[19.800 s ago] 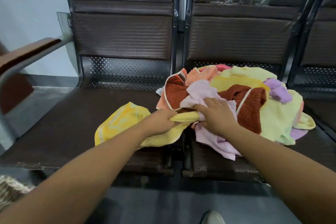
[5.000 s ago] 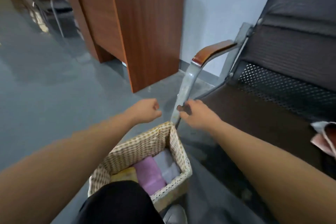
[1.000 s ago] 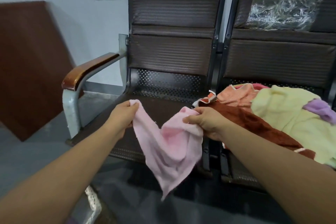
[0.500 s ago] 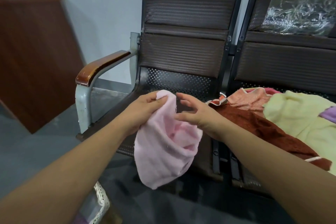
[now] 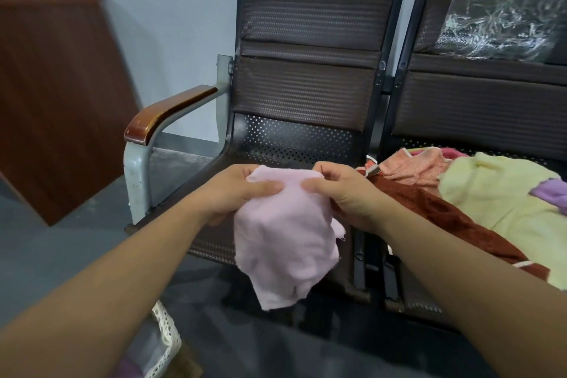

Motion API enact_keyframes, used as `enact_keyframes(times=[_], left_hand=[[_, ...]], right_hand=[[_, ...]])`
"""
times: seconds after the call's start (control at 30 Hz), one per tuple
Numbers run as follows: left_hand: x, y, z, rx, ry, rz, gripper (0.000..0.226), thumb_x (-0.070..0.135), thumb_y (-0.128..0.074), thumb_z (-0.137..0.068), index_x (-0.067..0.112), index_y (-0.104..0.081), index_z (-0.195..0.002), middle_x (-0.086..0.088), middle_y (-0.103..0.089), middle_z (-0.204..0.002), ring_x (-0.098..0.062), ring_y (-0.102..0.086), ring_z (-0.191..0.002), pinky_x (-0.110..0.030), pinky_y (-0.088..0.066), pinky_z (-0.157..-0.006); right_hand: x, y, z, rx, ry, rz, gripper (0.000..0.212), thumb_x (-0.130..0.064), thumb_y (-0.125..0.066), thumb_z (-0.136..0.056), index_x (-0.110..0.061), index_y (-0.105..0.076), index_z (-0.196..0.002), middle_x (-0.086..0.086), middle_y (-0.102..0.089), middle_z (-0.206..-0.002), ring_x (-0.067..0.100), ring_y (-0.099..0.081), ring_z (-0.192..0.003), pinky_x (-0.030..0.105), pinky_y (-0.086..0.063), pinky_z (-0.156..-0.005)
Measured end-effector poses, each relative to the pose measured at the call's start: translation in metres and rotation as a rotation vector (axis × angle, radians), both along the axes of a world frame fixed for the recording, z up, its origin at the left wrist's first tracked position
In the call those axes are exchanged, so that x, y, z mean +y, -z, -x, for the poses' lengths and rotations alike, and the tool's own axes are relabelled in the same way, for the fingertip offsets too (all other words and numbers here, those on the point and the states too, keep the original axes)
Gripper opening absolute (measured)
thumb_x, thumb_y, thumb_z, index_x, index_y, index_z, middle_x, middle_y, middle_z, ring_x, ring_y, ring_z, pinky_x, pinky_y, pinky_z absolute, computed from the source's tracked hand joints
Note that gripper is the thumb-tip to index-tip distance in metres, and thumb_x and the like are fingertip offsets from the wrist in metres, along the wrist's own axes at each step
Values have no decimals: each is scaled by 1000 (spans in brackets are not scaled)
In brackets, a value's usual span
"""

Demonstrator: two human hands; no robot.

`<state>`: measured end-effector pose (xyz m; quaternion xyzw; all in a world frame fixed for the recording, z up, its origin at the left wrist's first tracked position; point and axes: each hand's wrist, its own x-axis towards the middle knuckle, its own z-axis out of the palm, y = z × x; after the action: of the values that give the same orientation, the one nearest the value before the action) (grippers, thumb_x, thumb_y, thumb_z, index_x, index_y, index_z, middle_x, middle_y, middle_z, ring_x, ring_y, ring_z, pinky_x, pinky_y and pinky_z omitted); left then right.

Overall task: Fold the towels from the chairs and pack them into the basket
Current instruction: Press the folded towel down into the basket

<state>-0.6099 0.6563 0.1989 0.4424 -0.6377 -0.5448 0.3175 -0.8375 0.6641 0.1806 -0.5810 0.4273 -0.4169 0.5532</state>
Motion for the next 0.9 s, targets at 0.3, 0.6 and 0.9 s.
enact_keyframes(times=[0.3,0.6,0.9], left_hand=[[-20,15,-6,37,-321,-36,27,30,-60,-98,19,-77,-81,-6,-76,-86,-25,-69,-83,-38,-53,-80],[-17,17,-4,-32,-67,-103,62,63,-69,-79,9,-70,-109,-10,-72,-115,-25,-67,-109,-45,-49,-98],[-8,8,3,-174,53,26,35,44,-79,-80,15,-78,-99,-7,-77,-97,-21,-72,-91,-37,-54,-85]], right_hand=[[-2,11,26,986,-188,84,20,-24,-78,-80,-16,-73,-97,3,-73,-97,21,-67,-94,35,-54,-82],[3,-20,2,294,74,119,10,-15,-74,-85,-5,-71,-86,3,-64,-74,11,-56,-67,26,-43,-58],[-8,-9,2,721,-162,68,25,-30,-84,-78,-9,-72,-85,-4,-64,-74,9,-57,-69,28,-47,-67]])
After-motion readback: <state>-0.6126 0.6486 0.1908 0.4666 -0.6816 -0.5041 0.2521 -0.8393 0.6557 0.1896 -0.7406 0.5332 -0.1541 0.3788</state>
